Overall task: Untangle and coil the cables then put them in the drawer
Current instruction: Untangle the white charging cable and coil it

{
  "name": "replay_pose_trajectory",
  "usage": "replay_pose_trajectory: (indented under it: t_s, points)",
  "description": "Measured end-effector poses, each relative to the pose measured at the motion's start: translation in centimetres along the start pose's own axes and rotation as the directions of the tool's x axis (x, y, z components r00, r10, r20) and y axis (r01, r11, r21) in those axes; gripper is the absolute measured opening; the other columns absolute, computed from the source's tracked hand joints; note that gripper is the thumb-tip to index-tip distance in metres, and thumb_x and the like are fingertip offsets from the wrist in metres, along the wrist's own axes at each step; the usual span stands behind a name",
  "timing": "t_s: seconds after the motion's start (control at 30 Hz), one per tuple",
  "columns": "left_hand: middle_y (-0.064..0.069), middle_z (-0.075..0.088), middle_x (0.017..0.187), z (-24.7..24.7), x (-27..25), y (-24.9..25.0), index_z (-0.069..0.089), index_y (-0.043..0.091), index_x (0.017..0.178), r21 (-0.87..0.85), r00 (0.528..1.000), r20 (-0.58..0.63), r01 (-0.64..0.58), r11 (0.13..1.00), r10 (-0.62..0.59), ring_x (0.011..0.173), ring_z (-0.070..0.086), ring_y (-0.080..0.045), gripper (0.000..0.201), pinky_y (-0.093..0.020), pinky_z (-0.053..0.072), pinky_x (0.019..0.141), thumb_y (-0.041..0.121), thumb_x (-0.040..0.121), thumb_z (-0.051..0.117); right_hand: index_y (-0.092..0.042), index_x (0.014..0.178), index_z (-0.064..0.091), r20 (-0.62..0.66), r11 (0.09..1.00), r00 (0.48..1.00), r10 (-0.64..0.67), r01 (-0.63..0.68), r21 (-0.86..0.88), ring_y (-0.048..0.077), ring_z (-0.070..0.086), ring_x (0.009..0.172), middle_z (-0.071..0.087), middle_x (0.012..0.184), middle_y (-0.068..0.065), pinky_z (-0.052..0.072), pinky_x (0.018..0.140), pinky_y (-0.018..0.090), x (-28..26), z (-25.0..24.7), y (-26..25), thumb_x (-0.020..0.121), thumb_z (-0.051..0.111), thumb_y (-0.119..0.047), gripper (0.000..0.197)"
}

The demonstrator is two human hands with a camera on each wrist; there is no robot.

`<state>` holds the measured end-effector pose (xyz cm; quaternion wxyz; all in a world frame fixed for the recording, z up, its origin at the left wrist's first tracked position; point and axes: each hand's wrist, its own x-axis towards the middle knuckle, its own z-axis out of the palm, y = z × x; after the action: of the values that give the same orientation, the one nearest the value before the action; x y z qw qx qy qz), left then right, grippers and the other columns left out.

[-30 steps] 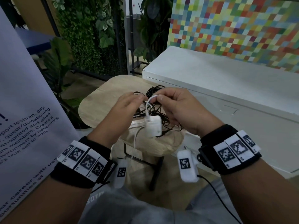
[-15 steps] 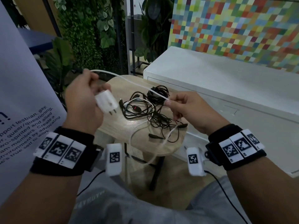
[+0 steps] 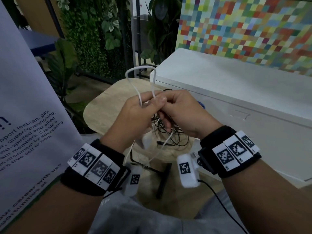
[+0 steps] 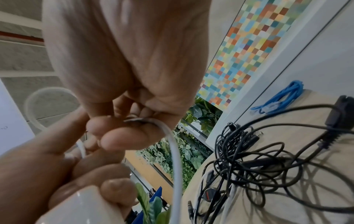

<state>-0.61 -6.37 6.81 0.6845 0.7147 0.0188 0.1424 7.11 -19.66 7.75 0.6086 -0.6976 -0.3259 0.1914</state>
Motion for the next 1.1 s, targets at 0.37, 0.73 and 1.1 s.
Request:
replay_pose_trajectory:
  t_s: [0.37,0.73,1.1]
  points:
    - [0.008,0.045,0.051,-1.7,2.0,0.3,0.068,0.015,0.091,-0.026,0.957,-0.281,-0.083,0.996,0.072,0.038,0.034,-0.006,0.011,-0.023,0.033,0.042,0.022,0.100,0.068,-0.007,0.084,0.078,-0.062,0.991,0.990,0.126,-0.123,0.051,0.022,0.061,0.049,0.065,0.064,0.010,0.052,0.054,0.031,-0.3,-1.6,1.7,0.094,0.074,-0.015,0.014]
    - [0.014,0.055,0.056,-3.7,1.4,-0.9,0.072,0.026,0.109,0.160,0.979,-0.177,0.128,0.979,-0.100,0.050,0.050,0.000,0.016,-0.023,0.041,0.050,0.036,0.100,0.066,-0.007,0.096,0.057,-0.067,0.983,0.983,0.173,-0.168,0.072,0.025,0.051,0.037,0.055,0.060,0.009,0.046,0.046,0.032,-0.9,-1.5,1.6,0.107,0.053,-0.014,0.013]
    - [0.009,0.044,0.047,-2.0,2.3,-1.3,0.073,0.018,0.089,-0.013,0.918,-0.395,-0.051,0.999,0.041,0.040,0.037,-0.009,0.029,-0.022,0.034,0.042,0.028,0.108,0.053,-0.011,0.094,0.074,0.021,0.991,0.992,0.128,-0.129,0.023,0.017,0.049,0.047,0.058,0.059,0.007,0.042,0.047,0.025,-2.0,-1.3,1.7,0.098,0.068,-0.014,0.008]
